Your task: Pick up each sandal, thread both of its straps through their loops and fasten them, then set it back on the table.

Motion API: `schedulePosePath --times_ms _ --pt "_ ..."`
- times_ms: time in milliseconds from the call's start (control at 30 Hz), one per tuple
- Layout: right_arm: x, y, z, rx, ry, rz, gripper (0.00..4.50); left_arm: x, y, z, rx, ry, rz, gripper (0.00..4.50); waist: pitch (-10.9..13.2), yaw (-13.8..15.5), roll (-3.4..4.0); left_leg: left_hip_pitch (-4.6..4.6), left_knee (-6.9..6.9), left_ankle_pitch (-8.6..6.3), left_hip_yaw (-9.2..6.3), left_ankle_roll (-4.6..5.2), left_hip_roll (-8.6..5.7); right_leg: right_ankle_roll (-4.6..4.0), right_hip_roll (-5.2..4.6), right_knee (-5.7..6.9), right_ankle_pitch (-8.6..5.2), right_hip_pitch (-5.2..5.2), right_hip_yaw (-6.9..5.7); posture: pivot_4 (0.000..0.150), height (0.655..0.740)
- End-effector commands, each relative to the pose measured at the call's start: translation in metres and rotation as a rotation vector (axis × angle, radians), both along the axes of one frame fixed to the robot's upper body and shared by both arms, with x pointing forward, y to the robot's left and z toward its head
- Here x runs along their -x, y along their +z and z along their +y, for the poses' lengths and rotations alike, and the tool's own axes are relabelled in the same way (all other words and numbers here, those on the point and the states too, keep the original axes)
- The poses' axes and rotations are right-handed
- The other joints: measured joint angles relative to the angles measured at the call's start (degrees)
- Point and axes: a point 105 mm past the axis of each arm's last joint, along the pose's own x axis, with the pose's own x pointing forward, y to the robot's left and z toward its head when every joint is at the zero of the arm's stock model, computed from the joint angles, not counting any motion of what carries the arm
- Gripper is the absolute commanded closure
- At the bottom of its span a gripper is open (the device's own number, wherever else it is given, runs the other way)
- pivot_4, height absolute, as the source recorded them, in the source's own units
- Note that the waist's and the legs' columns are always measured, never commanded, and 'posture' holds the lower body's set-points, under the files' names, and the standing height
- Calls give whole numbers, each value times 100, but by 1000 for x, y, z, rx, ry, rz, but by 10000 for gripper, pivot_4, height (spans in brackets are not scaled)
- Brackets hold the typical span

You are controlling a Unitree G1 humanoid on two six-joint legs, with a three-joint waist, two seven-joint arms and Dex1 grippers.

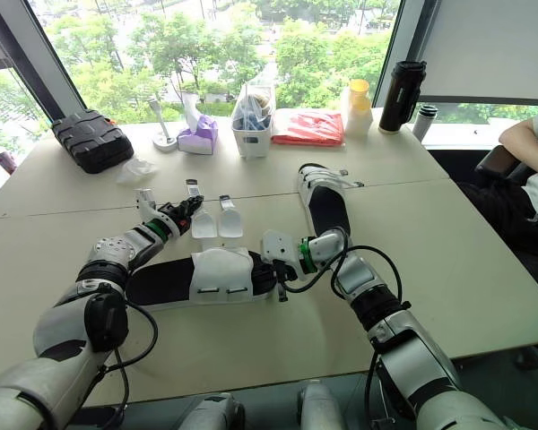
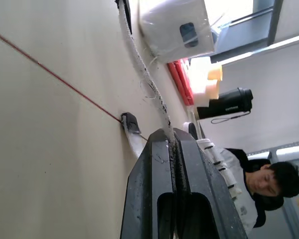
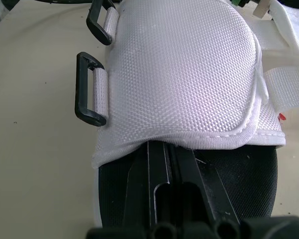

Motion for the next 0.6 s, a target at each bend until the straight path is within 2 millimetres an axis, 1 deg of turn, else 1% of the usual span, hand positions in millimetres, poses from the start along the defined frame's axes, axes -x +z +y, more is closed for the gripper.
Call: schedulePosePath --times_ms 33,100,167,200,233,267,300,400,467,533,600 --pt "3 -26 -14 113 -28 58 45000 21 53 -16 -107 -152 -309 44709 0 1 0 -2 0 1 -1 -2 1 0 0 0 0 -1 0 1500 7400" --pt "2 -26 -15 116 -28 56 45000 43 66 -29 -167 -252 -421 44709 0 1 0 -3 0 2 0 -3 2 0 -1 -2 0 -2 2 1500 7400" --pt "2 -26 -15 118 -29 56 45000 59 73 -37 -223 -306 -491 44709 0 12 0 -2 0 2 1 -4 3 0 -1 -1 0 -2 4 1500 7400" --pt "1 -26 -16 118 -29 55 45000 70 75 -43 -297 -346 -546 44709 0 14 0 -2 -1 1 -1 -2 3 -1 -1 -1 0 -1 4 1500 7400" --pt "1 -26 -16 119 -29 56 45000 85 76 -52 -415 -408 -637 44709 0 8 0 0 0 -3 0 5 3 -1 -1 -1 0 0 4 1500 7400" --pt "1 -26 -16 121 -28 55 45000 102 73 -60 -510 -482 -710 44709 1 1 2 0 -1 -7 0 12 3 -1 0 -2 0 0 4 1500 7400" --pt "0 -26 -16 123 -29 55 45000 112 71 -65 -566 -534 -752 44709 1 0 5 1 -4 -8 3 13 4 -2 0 -3 0 -1 6 1500 7400" --pt "0 -27 -17 128 -27 50 45000 148 53 -74 -836 -703 -944 44709 0 16 6 5 -11 -9 5 15 4 -3 0 -7 -1 3 8 1500 7400" --pt "-1 -27 -18 131 -28 49 45000 164 40 -74 -948 -805 -1012 44709 -1 33 9 5 -13 -10 11 17 4 -4 1 -12 -1 3 9 1500 7400" --pt "-2 -28 -18 136 -29 46 45000 183 24 -68 -1100 -940 -1141 44709 -2 21 11 6 -13 -12 14 20 5 -5 3 -16 -2 6 7 1500 7400" --pt "-3 -29 -19 143 -27 41 45000 192 18 -65 -1163 -990 -1225 44709 -5 38 23 6 -15 -12 17 21 8 -8 3 -20 -4 6 9 1500 7400"
